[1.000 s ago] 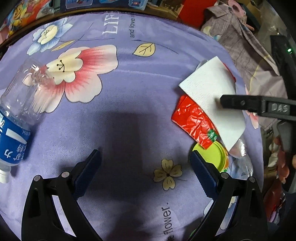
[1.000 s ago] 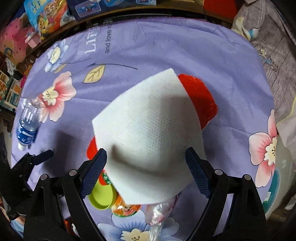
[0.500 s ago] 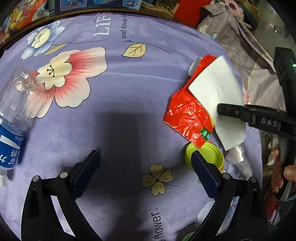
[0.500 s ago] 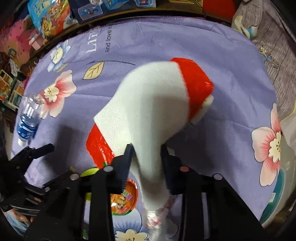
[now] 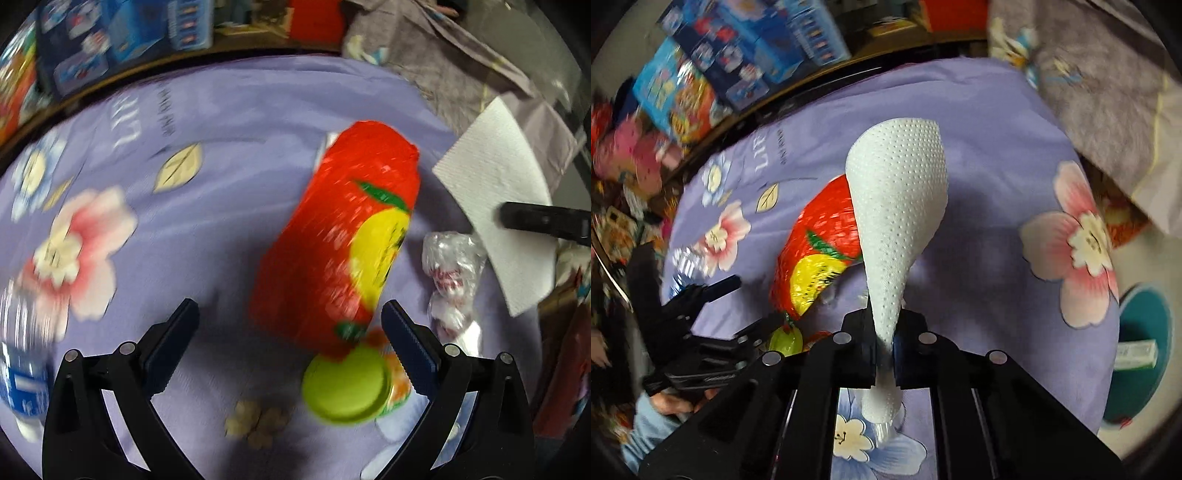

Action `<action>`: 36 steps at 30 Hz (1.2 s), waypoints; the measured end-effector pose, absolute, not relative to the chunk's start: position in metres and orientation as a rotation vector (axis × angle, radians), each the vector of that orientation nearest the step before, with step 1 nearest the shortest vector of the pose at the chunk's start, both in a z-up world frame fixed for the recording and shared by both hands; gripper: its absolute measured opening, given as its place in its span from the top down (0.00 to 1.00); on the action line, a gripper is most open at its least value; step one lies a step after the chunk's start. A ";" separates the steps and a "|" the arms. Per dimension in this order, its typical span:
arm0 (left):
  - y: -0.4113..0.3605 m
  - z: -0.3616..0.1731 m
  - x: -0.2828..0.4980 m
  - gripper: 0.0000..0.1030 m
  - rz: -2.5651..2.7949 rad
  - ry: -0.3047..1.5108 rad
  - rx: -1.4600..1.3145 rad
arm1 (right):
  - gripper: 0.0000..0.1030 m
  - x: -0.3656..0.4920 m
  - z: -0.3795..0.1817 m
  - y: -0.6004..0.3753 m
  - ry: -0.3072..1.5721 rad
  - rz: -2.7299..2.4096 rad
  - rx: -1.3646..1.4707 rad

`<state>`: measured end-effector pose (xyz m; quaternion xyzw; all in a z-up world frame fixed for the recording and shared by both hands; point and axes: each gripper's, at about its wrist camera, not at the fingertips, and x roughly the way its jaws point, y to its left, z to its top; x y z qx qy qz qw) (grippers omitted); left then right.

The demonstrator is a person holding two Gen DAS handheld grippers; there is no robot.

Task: Collect trash
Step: 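Grasp the white tissue with the right tool while the left tool grasps the red wrapper, then carry the red wrapper and white tissue over the teal bin and open both tools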

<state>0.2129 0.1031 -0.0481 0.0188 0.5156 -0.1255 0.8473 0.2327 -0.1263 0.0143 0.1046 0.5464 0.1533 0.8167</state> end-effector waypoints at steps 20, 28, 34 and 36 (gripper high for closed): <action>0.079 -0.023 0.197 0.74 -0.371 1.082 0.047 | 0.94 0.213 -0.008 -0.206 1.154 0.281 0.418; 0.033 0.017 0.165 0.74 -0.429 1.060 0.068 | 0.94 0.182 0.003 -0.249 1.092 0.262 0.494; -0.028 0.026 0.150 0.74 -0.509 1.066 0.105 | 0.94 0.149 0.012 -0.303 1.030 0.205 0.561; -0.058 0.026 0.144 0.74 -0.548 1.069 0.124 | 0.94 0.136 0.012 -0.328 1.011 0.175 0.585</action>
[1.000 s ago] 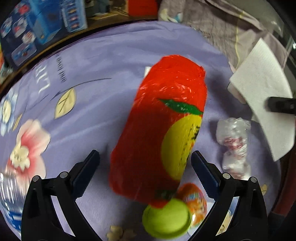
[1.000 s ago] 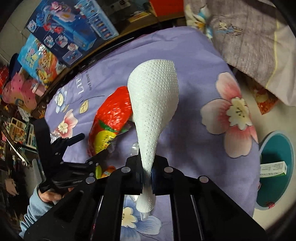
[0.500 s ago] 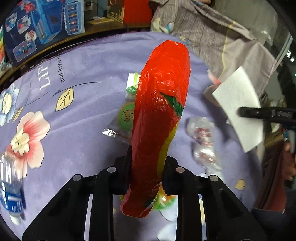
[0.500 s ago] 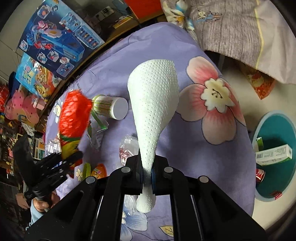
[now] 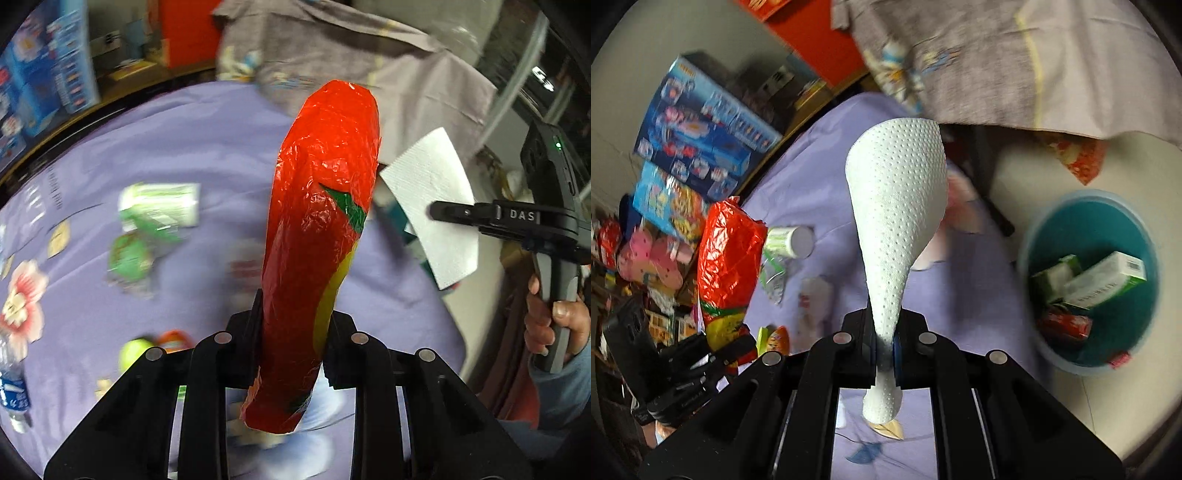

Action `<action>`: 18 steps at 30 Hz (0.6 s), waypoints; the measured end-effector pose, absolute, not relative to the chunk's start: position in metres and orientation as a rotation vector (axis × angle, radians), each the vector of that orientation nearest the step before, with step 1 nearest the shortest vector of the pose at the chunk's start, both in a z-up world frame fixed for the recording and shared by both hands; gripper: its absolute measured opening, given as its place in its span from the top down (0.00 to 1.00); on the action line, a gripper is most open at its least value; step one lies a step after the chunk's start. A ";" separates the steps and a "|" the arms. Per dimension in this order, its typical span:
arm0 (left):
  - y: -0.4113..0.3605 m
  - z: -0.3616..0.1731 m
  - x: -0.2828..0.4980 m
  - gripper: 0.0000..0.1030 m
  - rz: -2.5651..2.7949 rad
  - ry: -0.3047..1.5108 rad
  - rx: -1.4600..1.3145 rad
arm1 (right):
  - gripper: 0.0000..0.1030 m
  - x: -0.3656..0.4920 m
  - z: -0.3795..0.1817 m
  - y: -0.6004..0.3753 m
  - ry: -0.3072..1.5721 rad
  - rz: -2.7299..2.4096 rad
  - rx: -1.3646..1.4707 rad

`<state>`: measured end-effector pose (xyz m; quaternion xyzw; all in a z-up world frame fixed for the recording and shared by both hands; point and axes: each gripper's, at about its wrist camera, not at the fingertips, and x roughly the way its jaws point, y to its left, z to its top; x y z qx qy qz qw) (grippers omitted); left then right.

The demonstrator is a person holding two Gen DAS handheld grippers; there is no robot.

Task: Collect trash
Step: 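Carry the red wrapper and white tissue over the teal bin and open both tools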

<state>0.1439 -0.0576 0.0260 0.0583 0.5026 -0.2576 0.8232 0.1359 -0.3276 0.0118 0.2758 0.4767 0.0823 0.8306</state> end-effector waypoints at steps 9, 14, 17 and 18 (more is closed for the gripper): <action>-0.180 0.007 0.136 0.74 -0.684 1.127 0.186 | 0.94 0.087 -0.005 -0.426 0.949 0.033 0.675; -0.238 -0.012 0.135 0.74 -0.727 1.179 0.229 | 0.94 0.069 -0.027 -0.475 0.949 -0.038 0.730; -0.268 -0.024 0.137 0.74 -0.742 1.208 0.248 | 0.94 0.064 -0.041 -0.497 0.956 -0.066 0.757; -0.274 -0.028 0.137 0.74 -0.745 1.216 0.251 | 0.94 0.063 -0.045 -0.504 0.959 -0.073 0.766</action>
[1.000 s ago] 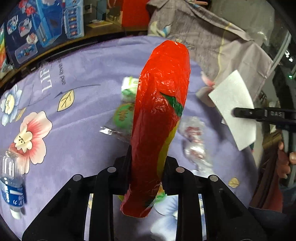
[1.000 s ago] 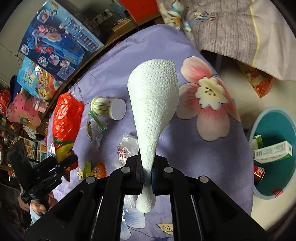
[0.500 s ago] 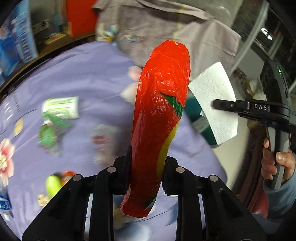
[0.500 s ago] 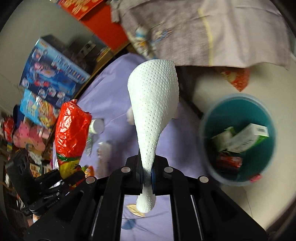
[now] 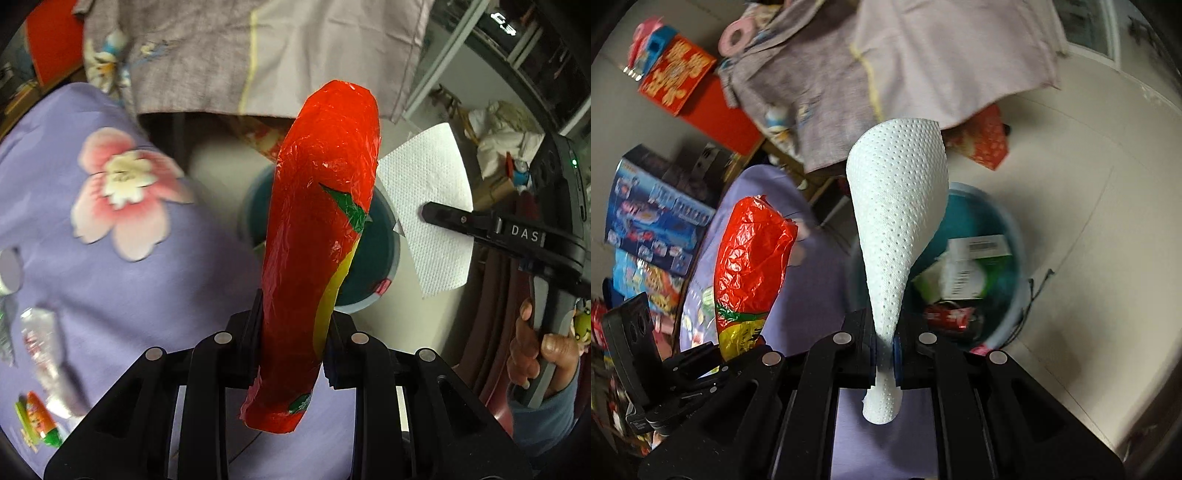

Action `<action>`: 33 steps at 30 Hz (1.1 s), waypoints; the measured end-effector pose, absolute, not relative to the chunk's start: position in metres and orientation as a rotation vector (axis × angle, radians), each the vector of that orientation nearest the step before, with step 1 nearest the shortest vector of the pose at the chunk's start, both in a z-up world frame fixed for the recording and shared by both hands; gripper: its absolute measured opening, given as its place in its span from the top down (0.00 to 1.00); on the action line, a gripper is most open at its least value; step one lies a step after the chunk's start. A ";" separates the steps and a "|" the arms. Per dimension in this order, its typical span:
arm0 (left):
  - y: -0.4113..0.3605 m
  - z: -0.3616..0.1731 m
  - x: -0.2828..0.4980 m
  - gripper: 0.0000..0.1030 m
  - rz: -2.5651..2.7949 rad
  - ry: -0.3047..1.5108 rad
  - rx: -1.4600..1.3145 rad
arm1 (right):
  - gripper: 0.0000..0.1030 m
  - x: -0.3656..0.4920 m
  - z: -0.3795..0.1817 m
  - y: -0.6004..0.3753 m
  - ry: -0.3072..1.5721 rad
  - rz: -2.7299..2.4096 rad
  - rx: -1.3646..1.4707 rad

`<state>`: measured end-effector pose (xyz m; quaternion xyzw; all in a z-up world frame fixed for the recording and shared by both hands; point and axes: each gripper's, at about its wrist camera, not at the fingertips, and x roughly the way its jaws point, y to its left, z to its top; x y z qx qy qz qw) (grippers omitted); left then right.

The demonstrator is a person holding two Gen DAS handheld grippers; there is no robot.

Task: Collect trash
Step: 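Carry the red wrapper and white tissue over the teal bin and open both tools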

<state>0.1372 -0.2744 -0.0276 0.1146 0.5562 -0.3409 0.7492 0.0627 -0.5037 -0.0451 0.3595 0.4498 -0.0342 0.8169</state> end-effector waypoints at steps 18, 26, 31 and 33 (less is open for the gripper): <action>-0.343 -0.078 0.155 0.38 -0.715 1.301 0.274 | 0.92 0.073 -0.084 -0.535 1.015 -0.077 0.812; -0.331 -0.074 0.155 0.22 -0.701 1.296 0.262 | 0.91 0.079 -0.087 -0.531 1.030 -0.076 0.808; -0.319 -0.066 0.153 0.14 -0.698 1.285 0.249 | 0.87 0.091 -0.084 -0.520 1.036 -0.053 0.792; -0.313 -0.062 0.152 0.12 -0.694 1.278 0.241 | 0.56 0.097 -0.085 -0.514 1.042 -0.037 0.792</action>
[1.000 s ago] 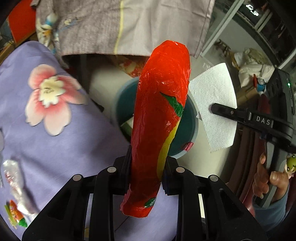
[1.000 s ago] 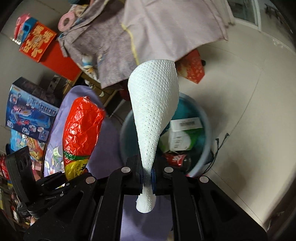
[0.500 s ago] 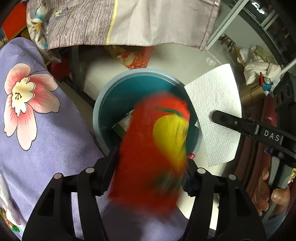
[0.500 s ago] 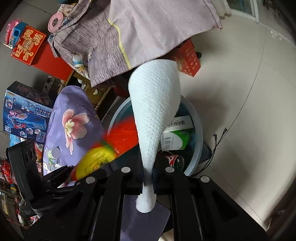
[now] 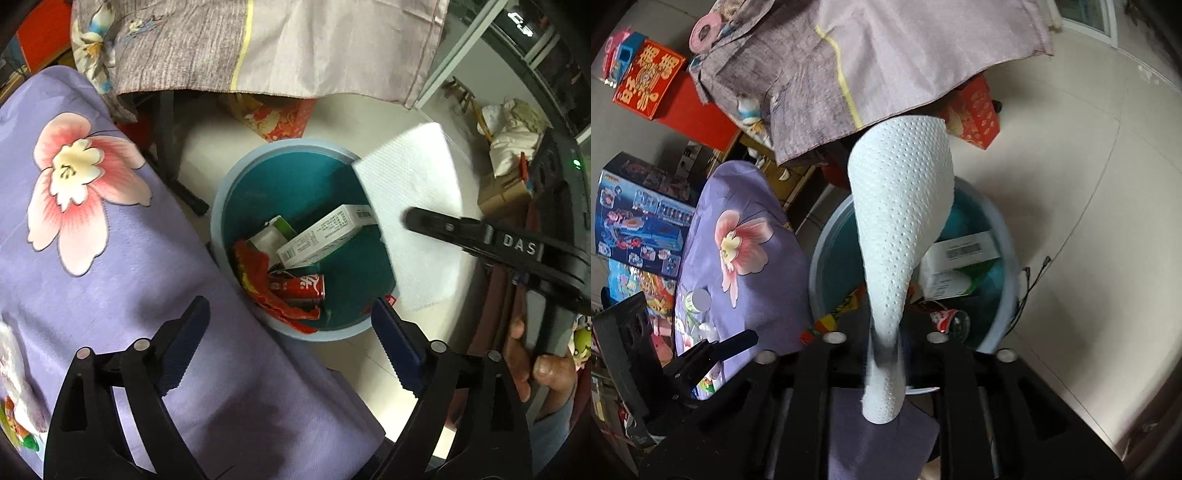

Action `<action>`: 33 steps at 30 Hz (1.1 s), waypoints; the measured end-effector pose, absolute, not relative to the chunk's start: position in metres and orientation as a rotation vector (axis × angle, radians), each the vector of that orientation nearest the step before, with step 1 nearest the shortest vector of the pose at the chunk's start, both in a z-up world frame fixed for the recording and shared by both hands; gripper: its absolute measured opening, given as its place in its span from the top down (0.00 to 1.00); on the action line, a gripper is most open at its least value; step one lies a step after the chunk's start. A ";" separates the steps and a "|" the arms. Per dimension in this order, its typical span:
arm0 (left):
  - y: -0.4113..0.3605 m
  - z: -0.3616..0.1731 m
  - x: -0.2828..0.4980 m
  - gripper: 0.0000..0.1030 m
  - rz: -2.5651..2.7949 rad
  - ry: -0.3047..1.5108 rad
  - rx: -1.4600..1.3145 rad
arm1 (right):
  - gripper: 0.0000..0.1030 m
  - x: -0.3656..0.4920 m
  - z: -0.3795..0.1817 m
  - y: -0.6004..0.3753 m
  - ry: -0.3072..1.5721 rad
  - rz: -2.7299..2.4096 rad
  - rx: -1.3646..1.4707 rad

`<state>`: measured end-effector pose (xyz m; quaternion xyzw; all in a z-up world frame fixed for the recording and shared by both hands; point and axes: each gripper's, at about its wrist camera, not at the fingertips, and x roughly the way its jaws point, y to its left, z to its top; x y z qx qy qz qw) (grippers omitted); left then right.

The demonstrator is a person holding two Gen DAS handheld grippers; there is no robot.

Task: Collect trash
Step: 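Carry the red wrapper and white tissue over the teal bin and open both tools, then move both tools back over the tablecloth toward the plastic bag and snack packet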

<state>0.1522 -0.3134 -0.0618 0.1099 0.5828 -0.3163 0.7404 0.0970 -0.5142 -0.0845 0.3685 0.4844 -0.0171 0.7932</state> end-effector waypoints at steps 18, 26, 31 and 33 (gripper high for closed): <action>-0.263 -0.048 0.148 0.09 -0.666 1.278 0.151 | 0.26 0.091 -0.076 -0.500 1.073 -0.093 0.790; -0.237 -0.036 0.137 0.08 -0.660 1.253 0.125 | 0.25 0.086 -0.063 -0.478 1.093 -0.089 0.774; -0.206 -0.028 0.132 0.08 -0.633 1.230 0.099 | 0.23 0.089 -0.051 -0.452 1.108 -0.059 0.744; -0.191 -0.024 0.130 0.07 -0.618 1.221 0.088 | 0.19 0.091 -0.047 -0.440 1.111 -0.050 0.727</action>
